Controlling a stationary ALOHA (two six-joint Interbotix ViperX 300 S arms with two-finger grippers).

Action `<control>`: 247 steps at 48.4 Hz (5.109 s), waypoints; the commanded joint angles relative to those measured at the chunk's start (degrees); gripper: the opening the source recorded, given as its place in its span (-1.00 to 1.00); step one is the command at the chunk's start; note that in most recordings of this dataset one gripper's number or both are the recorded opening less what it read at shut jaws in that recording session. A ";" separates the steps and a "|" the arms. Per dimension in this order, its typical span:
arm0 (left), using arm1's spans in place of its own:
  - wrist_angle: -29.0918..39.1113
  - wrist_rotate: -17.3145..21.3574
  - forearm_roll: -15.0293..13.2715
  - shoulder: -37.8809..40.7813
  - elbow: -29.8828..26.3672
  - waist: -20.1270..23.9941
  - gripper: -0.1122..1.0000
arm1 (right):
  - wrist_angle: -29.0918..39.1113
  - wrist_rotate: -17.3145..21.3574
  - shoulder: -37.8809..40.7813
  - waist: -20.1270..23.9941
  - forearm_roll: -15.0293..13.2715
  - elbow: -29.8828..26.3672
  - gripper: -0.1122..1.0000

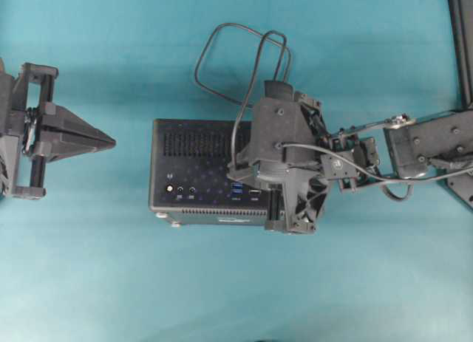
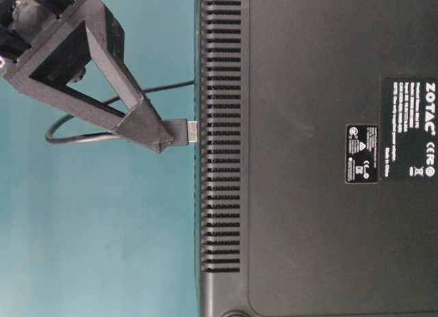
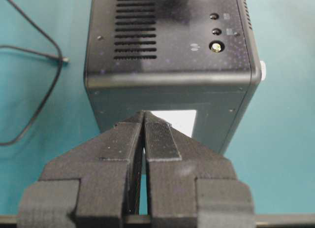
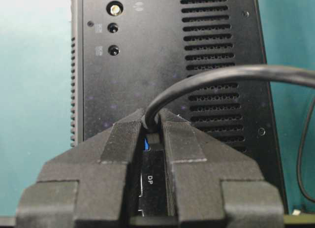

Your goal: Insert the USB into the PC box with both arms.

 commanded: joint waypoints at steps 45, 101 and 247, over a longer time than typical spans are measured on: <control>-0.26 -0.18 0.09 -0.09 -1.58 0.00 -0.79 | -1.93 0.88 -2.99 -0.18 -2.37 -0.62 0.36; -0.26 -0.18 0.09 -0.09 -1.58 0.00 -0.79 | -9.58 1.23 -4.83 -1.49 -1.85 3.34 -0.58; -0.26 -0.18 0.09 0.00 -2.02 -0.09 -0.79 | -6.33 5.63 -2.02 -1.05 -1.93 4.57 -0.60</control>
